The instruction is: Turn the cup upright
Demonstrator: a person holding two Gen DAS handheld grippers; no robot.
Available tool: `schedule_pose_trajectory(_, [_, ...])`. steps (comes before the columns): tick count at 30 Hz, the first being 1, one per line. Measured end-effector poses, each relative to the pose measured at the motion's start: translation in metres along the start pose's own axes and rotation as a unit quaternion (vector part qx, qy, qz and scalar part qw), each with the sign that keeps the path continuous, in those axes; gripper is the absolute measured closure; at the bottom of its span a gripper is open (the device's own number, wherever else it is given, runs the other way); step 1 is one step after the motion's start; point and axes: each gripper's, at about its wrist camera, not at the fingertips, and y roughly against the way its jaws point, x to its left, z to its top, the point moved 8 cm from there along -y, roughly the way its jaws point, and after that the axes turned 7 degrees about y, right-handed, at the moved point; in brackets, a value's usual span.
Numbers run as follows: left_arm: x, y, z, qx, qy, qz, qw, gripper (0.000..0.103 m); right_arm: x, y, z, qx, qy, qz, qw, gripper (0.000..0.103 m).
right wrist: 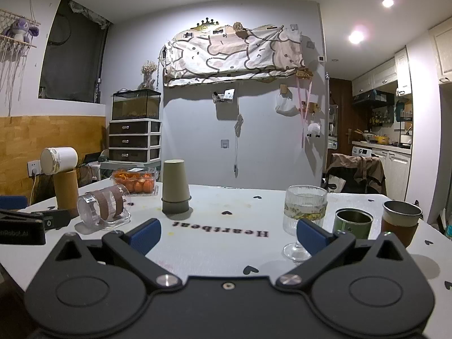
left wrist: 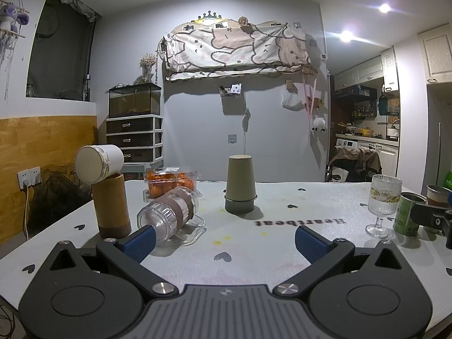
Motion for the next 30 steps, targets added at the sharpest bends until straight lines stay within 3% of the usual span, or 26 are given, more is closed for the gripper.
schedule_pose_trajectory(30, [-0.0006, -0.0017, -0.0034, 0.003, 0.002, 0.001, 1.0000, 0.000, 0.0000, -0.0017, -0.0025, 0.002, -0.001, 0.001, 1.000, 0.000])
